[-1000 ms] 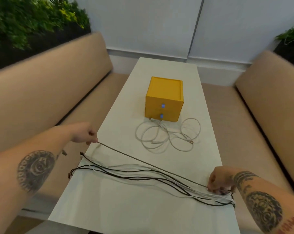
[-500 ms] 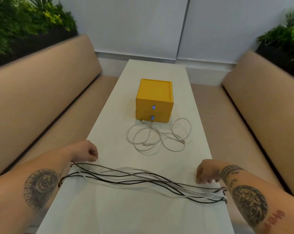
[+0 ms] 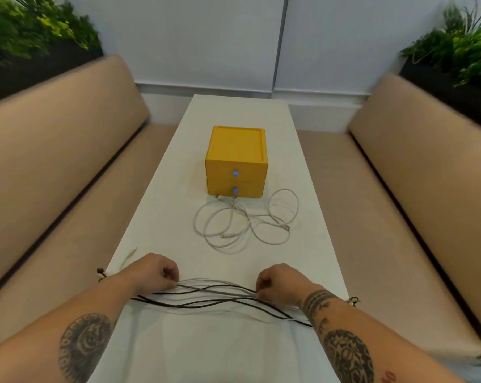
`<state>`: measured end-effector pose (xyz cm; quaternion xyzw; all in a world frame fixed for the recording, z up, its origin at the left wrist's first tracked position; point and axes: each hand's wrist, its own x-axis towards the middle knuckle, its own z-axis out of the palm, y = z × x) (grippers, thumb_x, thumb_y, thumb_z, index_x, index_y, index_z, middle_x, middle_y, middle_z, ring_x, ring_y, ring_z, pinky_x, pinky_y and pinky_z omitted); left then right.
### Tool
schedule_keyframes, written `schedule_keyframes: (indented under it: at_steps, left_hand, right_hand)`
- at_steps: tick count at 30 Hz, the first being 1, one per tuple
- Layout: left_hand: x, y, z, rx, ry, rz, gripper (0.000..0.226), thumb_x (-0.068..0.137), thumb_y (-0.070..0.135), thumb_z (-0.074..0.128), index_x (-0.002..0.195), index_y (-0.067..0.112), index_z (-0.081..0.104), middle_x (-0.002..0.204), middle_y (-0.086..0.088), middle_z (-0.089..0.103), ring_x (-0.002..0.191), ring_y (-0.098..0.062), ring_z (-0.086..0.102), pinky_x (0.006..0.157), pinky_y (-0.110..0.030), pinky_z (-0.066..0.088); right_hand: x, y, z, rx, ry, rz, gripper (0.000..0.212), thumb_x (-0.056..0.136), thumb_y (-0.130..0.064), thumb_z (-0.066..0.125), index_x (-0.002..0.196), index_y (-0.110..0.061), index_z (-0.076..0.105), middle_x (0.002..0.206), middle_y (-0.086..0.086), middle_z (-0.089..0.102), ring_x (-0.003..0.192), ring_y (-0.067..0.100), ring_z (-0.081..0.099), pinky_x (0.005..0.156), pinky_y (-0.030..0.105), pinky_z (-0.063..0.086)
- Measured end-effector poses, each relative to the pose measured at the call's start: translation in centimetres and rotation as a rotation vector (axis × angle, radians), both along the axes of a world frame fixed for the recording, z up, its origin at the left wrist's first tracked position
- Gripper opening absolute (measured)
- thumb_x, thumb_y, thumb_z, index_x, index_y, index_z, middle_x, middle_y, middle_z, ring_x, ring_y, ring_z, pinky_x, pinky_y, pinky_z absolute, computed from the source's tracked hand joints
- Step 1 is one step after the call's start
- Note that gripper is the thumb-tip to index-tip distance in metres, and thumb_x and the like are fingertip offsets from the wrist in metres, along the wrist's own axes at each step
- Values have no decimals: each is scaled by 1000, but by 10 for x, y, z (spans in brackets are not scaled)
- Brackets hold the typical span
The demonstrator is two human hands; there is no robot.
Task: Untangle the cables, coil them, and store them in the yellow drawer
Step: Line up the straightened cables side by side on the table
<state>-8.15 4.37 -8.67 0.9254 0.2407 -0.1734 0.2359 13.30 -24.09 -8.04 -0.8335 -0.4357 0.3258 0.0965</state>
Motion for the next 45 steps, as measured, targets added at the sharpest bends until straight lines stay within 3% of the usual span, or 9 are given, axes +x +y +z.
schedule_keyframes:
  at_steps: [4,18,26,31,34,38,40,43,45]
  left_hand:
    - [18,-4,10,-29,-29,0,8,76,34,69,71,40,69,80,18,70,76,1,63,67,-12,45]
    - [126,-25,51,23,-236,96,20,94,37,54,103,30,72,106,7,71,93,-13,63,84,-35,55]
    - [163,-44,31,-47,-154,243,52,95,49,54,140,23,51,138,-2,57,122,-23,57,96,-34,47]
    - [169,-58,17,101,-122,218,38,104,42,39,136,26,53,130,-4,63,118,-25,58,89,-35,43]
    - [169,-65,5,61,-142,231,34,104,43,37,125,28,60,121,-1,67,111,-23,61,89,-36,46]
    - [169,-73,-3,-70,-195,259,41,100,56,37,101,26,66,102,3,71,98,-22,64,86,-36,49]
    - [170,-80,-4,-244,-260,313,51,100,59,33,90,22,66,92,3,72,89,-18,66,85,-35,51]
    - [175,-91,5,-475,-348,390,44,103,50,36,97,23,70,79,8,71,76,-13,62,70,-27,46]
    - [179,-90,13,-445,-420,352,32,103,40,45,100,24,72,84,12,68,82,-12,61,69,-23,42]
  right_hand:
    - [12,3,4,-10,33,-5,17,81,-43,68,93,-31,72,96,-13,69,91,9,64,86,30,55]
    - [70,33,30,151,-93,-179,17,94,-38,61,103,-28,71,102,-8,67,91,11,62,82,25,52]
    - [82,47,24,174,-117,-308,33,95,-34,60,126,-25,63,124,-4,61,104,14,58,93,27,46]
    - [85,44,4,102,-76,-412,52,96,-32,59,144,-19,47,148,2,46,130,21,51,105,30,40]
    - [82,37,-11,128,-95,-438,51,96,-31,59,144,-18,49,150,1,44,134,21,46,109,28,34]
    - [76,38,-23,172,-124,-371,31,90,-27,66,119,-21,70,121,0,56,115,20,55,96,26,43]
    - [71,42,-26,186,-134,-339,23,90,-26,67,110,-22,75,111,-1,60,110,20,55,91,26,43]
    - [64,50,-31,191,-152,-315,17,91,-29,65,103,-25,76,101,-3,61,105,21,53,88,29,44]
    - [62,54,-30,202,-115,-308,18,90,-30,65,104,-26,76,101,-3,63,104,19,56,89,29,45]
